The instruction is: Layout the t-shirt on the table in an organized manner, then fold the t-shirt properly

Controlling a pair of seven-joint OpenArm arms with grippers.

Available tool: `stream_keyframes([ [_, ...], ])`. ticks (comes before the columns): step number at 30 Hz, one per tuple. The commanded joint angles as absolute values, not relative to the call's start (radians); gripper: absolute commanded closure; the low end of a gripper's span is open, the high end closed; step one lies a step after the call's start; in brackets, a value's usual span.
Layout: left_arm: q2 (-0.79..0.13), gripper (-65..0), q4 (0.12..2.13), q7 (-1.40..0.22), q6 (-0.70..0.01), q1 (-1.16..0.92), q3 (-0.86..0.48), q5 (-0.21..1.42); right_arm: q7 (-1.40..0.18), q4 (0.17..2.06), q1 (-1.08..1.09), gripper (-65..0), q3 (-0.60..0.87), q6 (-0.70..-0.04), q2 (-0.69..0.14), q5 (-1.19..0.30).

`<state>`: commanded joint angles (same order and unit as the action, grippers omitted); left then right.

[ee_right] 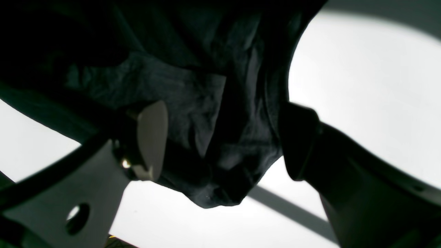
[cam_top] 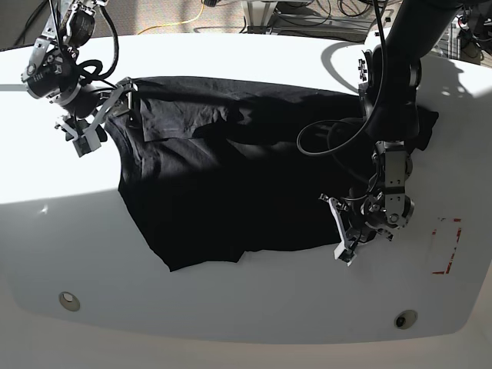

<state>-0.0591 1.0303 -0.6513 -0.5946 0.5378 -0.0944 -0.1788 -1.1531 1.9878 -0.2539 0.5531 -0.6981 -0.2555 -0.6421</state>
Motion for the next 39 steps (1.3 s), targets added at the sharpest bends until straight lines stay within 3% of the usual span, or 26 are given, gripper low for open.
stream_keyframes([
  [10, -0.093, 0.0, 1.216, -0.748, -0.604, 0.535, -0.094, -0.174, -1.152, 1.988, -0.232, -48.2, 0.552, -0.698, -0.255, -0.642],
  [17, -0.101, 0.0, 1.256, -0.756, -0.676, 0.533, -0.096, -0.182, -1.15, 1.945, -0.139, -48.2, 0.519, -0.698, -0.251, -0.602],
  [27, -0.134, 0.0, 1.257, -0.756, -0.68, 0.529, -0.099, -0.177, -1.15, 1.919, 0.002, -47.9, 0.407, -0.698, -0.168, -0.539],
  [36, -0.148, 0.0, 1.311, -0.802, -0.684, 0.529, -0.142, -0.176, -1.138, 1.745, 0.13, -28.5, 0.367, -0.698, -0.091, -0.536],
  [39, -0.163, 0.0, 1.331, -0.822, -0.691, 0.529, -0.142, -0.174, -1.107, 1.661, 0.162, -27.9, 0.364, -0.698, -0.088, -0.536],
])
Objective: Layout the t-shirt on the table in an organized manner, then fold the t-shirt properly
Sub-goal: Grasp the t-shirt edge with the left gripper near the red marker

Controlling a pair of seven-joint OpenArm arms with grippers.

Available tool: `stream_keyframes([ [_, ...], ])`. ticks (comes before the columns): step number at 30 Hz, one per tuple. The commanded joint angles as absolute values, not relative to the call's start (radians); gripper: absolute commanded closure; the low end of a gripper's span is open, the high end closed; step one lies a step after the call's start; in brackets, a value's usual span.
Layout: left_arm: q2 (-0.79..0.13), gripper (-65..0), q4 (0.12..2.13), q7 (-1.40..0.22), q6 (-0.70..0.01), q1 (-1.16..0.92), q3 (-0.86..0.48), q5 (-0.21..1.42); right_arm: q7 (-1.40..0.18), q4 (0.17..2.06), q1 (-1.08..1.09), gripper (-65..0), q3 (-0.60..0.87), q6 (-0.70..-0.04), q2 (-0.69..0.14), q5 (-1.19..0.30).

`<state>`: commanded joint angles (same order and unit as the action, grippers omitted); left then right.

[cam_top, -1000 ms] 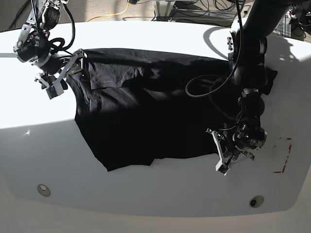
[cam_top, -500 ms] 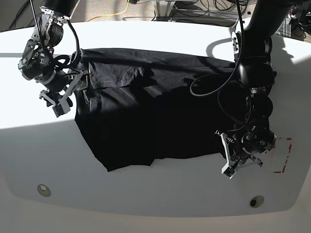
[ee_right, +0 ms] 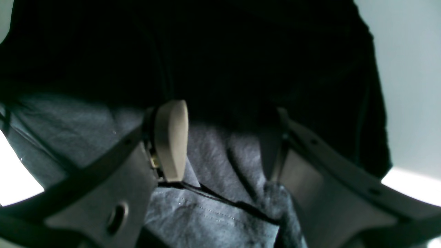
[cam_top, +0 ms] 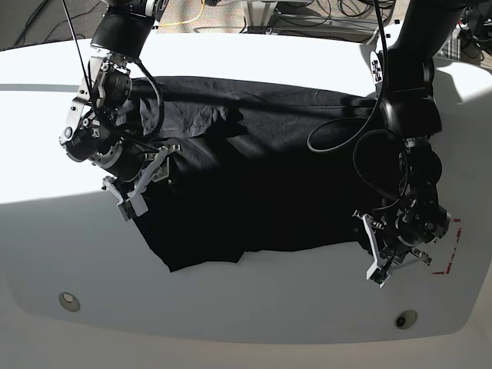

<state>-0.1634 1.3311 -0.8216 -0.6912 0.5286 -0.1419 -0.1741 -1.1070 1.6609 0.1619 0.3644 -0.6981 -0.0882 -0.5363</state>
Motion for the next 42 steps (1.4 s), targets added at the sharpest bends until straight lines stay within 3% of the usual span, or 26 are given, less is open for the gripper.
stream_keyframes([
  [4, -0.166, 0.0, 1.349, -0.829, -0.698, 0.529, -0.142, -0.174, -1.087, 1.566, 0.191, -26.0, 0.363, -0.698, -0.085, -0.538],
  [13, -0.186, 0.0, 1.349, -0.829, -0.698, 0.529, -0.142, -0.176, -1.056, 1.365, 0.246, -10.0, 0.363, -0.698, -0.062, -0.538],
  [25, -0.222, -0.3, 1.34, -0.82, -0.698, 0.533, -0.142, -0.176, -0.917, 1.127, 0.222, -11.6, 0.309, -0.698, -0.119, -0.536],
  [42, -0.335, -0.4, 1.096, -0.636, -0.698, 0.615, -0.136, -0.182, -0.766, 1.112, 0.101, -11.6, 0.171, -0.698, -0.206, -0.536],
])
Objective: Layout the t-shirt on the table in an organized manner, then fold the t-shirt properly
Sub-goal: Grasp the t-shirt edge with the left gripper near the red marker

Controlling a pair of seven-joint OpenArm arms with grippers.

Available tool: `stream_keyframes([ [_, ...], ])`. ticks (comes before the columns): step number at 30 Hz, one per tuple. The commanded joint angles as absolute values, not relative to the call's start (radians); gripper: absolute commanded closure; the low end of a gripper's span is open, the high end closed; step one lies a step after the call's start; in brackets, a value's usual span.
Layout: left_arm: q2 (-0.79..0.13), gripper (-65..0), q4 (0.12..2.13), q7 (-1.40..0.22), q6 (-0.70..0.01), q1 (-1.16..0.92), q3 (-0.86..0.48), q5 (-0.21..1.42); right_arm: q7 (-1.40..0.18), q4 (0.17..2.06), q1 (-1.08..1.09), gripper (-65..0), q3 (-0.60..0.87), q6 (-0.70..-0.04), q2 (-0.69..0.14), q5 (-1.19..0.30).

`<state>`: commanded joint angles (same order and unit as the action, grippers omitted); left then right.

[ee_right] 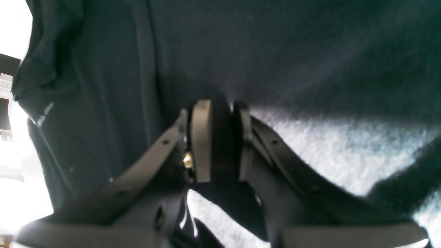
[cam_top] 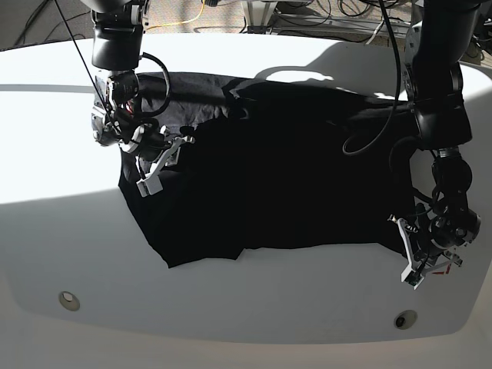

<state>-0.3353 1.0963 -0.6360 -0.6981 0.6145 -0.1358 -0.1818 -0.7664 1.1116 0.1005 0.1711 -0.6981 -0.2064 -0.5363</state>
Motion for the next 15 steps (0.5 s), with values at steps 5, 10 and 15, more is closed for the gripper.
stream_keyframes([
  [5, -0.364, -0.4, 1.026, -0.579, -0.698, 0.639, -0.122, -0.183, -0.762, 1.072, 0.097, -11.6, 0.171, -0.698, -0.214, -0.536],
  [10, -0.404, -0.4, 1.013, -0.516, -0.698, 0.638, -0.028, -0.183, -0.731, 1.053, 0.093, -11.6, 0.171, -0.698, -0.216, -0.536],
  [15, -0.438, -0.4, 1.013, -0.478, -0.698, 0.636, 0.013, -0.183, -0.713, 1.026, 0.093, -11.6, 0.171, -0.698, -0.216, -0.536],
])
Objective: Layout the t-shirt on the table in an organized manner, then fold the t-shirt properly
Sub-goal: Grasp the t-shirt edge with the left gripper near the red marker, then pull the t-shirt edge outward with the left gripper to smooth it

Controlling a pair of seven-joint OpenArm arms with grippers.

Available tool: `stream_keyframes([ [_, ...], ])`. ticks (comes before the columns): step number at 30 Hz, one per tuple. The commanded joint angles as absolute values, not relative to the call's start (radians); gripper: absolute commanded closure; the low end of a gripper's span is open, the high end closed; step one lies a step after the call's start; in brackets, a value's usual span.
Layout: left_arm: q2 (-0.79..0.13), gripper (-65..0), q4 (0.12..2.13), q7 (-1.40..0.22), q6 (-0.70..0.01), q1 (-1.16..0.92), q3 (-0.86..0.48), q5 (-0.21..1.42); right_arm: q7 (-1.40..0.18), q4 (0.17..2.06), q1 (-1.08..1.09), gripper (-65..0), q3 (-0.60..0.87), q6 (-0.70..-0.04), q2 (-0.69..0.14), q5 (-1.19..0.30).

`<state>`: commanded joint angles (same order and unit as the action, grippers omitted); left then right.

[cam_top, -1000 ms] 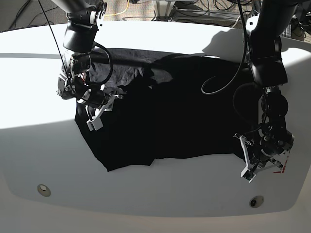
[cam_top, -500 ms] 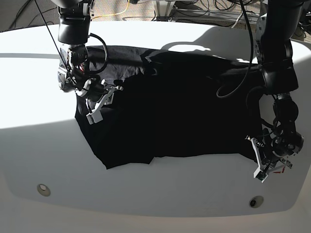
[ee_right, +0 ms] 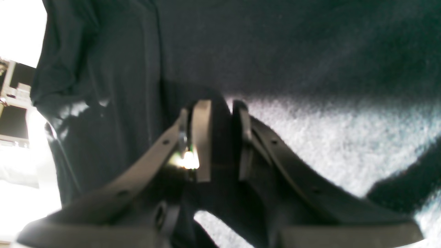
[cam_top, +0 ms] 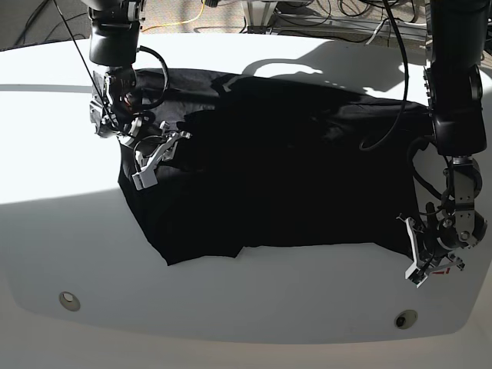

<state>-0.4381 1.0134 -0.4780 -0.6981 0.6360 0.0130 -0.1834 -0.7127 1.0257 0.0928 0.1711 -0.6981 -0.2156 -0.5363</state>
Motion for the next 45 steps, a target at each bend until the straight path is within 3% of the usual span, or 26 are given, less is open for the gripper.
stream_keyframes([
  [16, -0.57, -0.4, 0.943, -0.354, -0.661, 0.636, 0.127, -0.182, -0.7, 1.026, 0.091, -11.3, 0.177, -0.698, -0.231, -0.401],
  [24, -0.57, -0.4, 0.871, -0.311, -0.661, 0.636, 0.127, -0.179, -0.7, 1.052, 0.061, -11.1, 0.179, -0.698, -0.3, -0.403],
  [31, -0.559, -0.4, 0.865, -0.311, -0.661, 0.636, 0.13, -0.176, -0.71, 1.194, -0.013, -11.6, 0.179, -0.698, -0.332, -0.395],
  [38, -0.498, -1.2, 0.863, -0.311, -0.661, 0.636, 0.13, -0.182, -0.728, 1.302, -0.051, -11.6, 0.177, -0.698, -0.355, -0.394],
  [41, -0.483, -8.6, 0.863, -0.311, -0.661, 0.634, 0.131, -0.182, -0.73, 1.325, -0.058, -11.6, 0.177, -0.698, -0.355, -0.394],
  [43, -0.473, -19.0, 0.863, -0.311, -0.659, 0.634, 0.13, -0.182, -0.73, 1.33, -0.058, -11.6, 0.177, -0.698, -0.355, -0.394],
  [45, -0.472, -33.7, 0.863, -0.312, -0.659, 0.633, 0.13, -0.179, -0.73, 1.331, -0.058, -11.6, 0.177, -0.698, -0.357, -0.394],
])
